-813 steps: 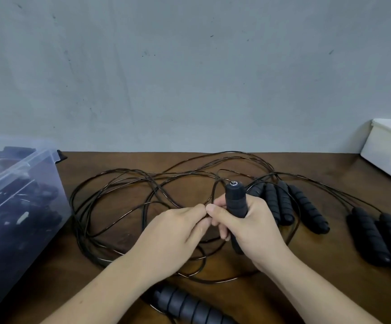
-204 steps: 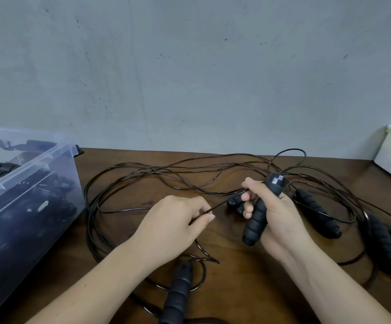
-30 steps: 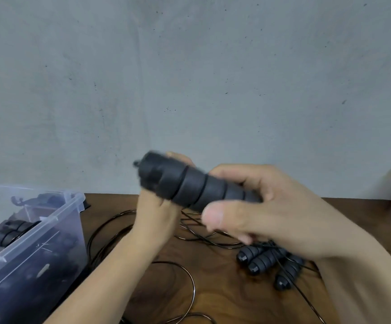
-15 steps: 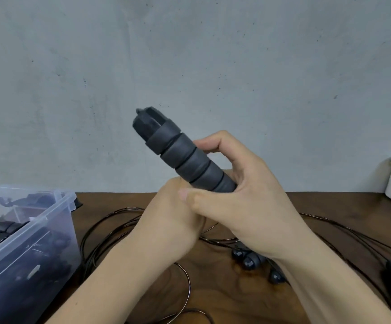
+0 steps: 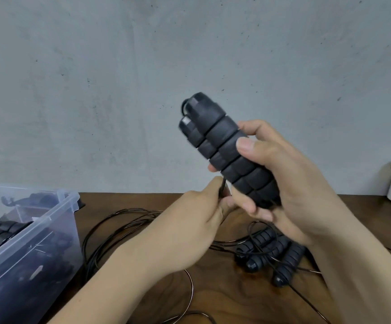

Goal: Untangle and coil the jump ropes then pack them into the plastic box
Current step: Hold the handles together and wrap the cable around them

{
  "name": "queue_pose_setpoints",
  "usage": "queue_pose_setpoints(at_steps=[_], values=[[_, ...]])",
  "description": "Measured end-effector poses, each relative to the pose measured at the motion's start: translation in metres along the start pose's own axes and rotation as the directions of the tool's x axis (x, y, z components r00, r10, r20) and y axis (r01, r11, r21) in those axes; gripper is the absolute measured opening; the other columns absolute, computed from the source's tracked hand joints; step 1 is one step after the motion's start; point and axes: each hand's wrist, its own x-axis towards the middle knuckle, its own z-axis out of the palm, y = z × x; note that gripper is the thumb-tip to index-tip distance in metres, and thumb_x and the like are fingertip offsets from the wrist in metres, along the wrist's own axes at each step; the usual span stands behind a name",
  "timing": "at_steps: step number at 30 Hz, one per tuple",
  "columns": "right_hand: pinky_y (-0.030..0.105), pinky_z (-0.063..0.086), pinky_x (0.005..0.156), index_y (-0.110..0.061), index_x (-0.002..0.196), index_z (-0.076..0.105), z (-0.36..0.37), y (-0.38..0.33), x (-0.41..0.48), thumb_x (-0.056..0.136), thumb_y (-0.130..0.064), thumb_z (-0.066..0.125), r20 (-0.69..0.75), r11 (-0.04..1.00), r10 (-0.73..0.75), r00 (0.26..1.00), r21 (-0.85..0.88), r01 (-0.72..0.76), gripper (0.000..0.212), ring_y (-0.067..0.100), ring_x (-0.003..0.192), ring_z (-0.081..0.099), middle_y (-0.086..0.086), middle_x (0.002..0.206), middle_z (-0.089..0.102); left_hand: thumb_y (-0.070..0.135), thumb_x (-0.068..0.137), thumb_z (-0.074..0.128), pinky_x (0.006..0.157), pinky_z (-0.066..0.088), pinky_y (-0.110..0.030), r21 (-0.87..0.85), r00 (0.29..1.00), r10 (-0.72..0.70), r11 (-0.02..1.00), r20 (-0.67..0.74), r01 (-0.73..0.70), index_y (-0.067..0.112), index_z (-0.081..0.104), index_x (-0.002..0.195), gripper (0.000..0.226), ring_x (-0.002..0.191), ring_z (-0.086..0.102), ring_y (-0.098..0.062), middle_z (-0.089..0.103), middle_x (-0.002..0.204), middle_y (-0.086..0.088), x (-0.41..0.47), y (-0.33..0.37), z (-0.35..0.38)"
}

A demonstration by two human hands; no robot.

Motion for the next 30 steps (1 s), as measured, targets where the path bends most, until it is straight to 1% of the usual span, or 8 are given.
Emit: queue_pose_setpoints(at_steps=[4, 6, 9, 15, 22, 25, 27, 30], values=[[0.024, 0.039, 0.046, -0.032, 0.11, 0.066, -0.011, 0.01, 0.007, 0.098, -0.035, 0.071, -0.148, 0.949, -0.154, 0.977, -0.297, 0.105, 0.013, 0.023, 0.056, 0.054, 0.008, 0.098, 0.073, 0.05, 0.109, 0.039, 0.054, 0.037, -0.032, 0.087, 0.999, 0.019, 0.996, -0.046, -0.015, 0.025, 0.047, 0.09, 0.033, 0.055, 0.045, -0.019, 0.05, 0.061, -0.002, -0.002, 0.003, -0.019], [0.027, 0.049, 0.06, -0.039, 0.112, 0.067, -0.014, 0.019, 0.01, 0.099, -0.035, 0.075, -0.187, 0.844, -0.273, 0.944, -0.518, 0.142, 0.016, 0.013, 0.071, 0.064, -0.01, 0.103, 0.073, 0.051, 0.108, 0.042, 0.053, 0.036, -0.03, 0.132, 0.998, 0.024, 0.991, -0.06, -0.016, 0.024, 0.057, 0.09, 0.035, 0.055, 0.048, -0.018, 0.054, 0.061, 0.0, -0.005, 0.001, -0.031], [0.015, 0.049, 0.079, -0.042, 0.12, 0.068, -0.021, 0.025, 0.014, 0.095, -0.039, 0.078, -0.189, 0.739, -0.334, 0.923, -0.661, 0.132, 0.027, 0.005, 0.1, 0.067, -0.023, 0.112, 0.07, 0.054, 0.105, 0.046, 0.05, 0.032, -0.025, 0.129, 0.995, 0.005, 0.992, -0.103, 0.009, 0.025, 0.062, 0.087, 0.038, 0.051, 0.042, -0.01, 0.052, 0.058, 0.004, -0.008, -0.002, -0.048], [0.014, 0.049, 0.082, -0.047, 0.122, 0.069, -0.03, 0.029, 0.019, 0.089, -0.049, 0.079, -0.096, 0.669, -0.155, 0.983, -0.743, 0.033, 0.035, 0.002, 0.1, 0.068, -0.022, 0.11, 0.073, 0.056, 0.101, 0.047, 0.053, 0.036, -0.021, 0.205, 0.987, 0.019, 0.979, -0.158, 0.014, 0.025, 0.064, 0.078, 0.043, 0.048, 0.041, -0.01, 0.045, 0.048, 0.011, -0.015, -0.008, -0.073], [0.039, 0.057, 0.096, -0.05, 0.118, 0.067, -0.015, 0.029, 0.012, 0.081, -0.064, 0.083, 0.148, 0.485, 0.266, 0.953, -0.874, 0.0, 0.043, 0.001, 0.1, 0.069, -0.018, 0.111, 0.074, 0.061, 0.094, 0.062, 0.048, 0.027, -0.026, 0.256, 0.976, 0.098, 0.966, -0.195, -0.046, 0.018, 0.059, 0.069, 0.05, 0.049, 0.034, -0.011, 0.038, 0.048, 0.001, -0.013, -0.019, -0.076], [0.039, 0.058, 0.092, -0.05, 0.118, 0.067, -0.007, 0.01, 0.001, 0.084, -0.058, 0.085, 0.276, 0.565, 0.422, 0.863, -0.825, -0.012, 0.04, 0.005, 0.091, 0.07, -0.014, 0.104, 0.074, 0.058, 0.092, 0.069, 0.049, 0.022, -0.024, 0.028, 0.981, 0.078, 0.997, -0.176, -0.074, 0.014, 0.056, 0.066, 0.053, 0.053, 0.027, -0.009, 0.03, 0.05, 0.006, -0.011, -0.019, -0.069], [0.043, 0.06, 0.09, -0.042, 0.12, 0.069, -0.005, -0.003, -0.003, 0.085, -0.048, 0.086, 0.356, 0.681, 0.407, 0.841, -0.732, -0.02, 0.039, 0.015, 0.091, 0.071, -0.007, 0.108, 0.076, 0.057, 0.094, 0.072, 0.051, 0.024, -0.028, -0.166, 0.978, 0.083, 0.979, -0.193, -0.116, 0.012, 0.051, 0.064, 0.059, 0.054, 0.029, -0.015, 0.032, 0.055, -0.003, -0.01, -0.021, -0.065], [0.021, 0.055, 0.072, -0.033, 0.118, 0.073, -0.004, -0.015, -0.009, 0.084, -0.031, 0.088, 0.413, 0.804, 0.339, 0.845, -0.594, -0.032, 0.037, 0.001, 0.075, 0.066, -0.005, 0.102, 0.076, 0.057, 0.098, 0.065, 0.052, 0.023, -0.042, -0.375, 0.99, 0.051, 0.922, -0.13, -0.097, -0.001, 0.043, 0.069, 0.068, 0.056, 0.028, -0.033, 0.034, 0.062, -0.023, -0.006, -0.024, -0.054]])
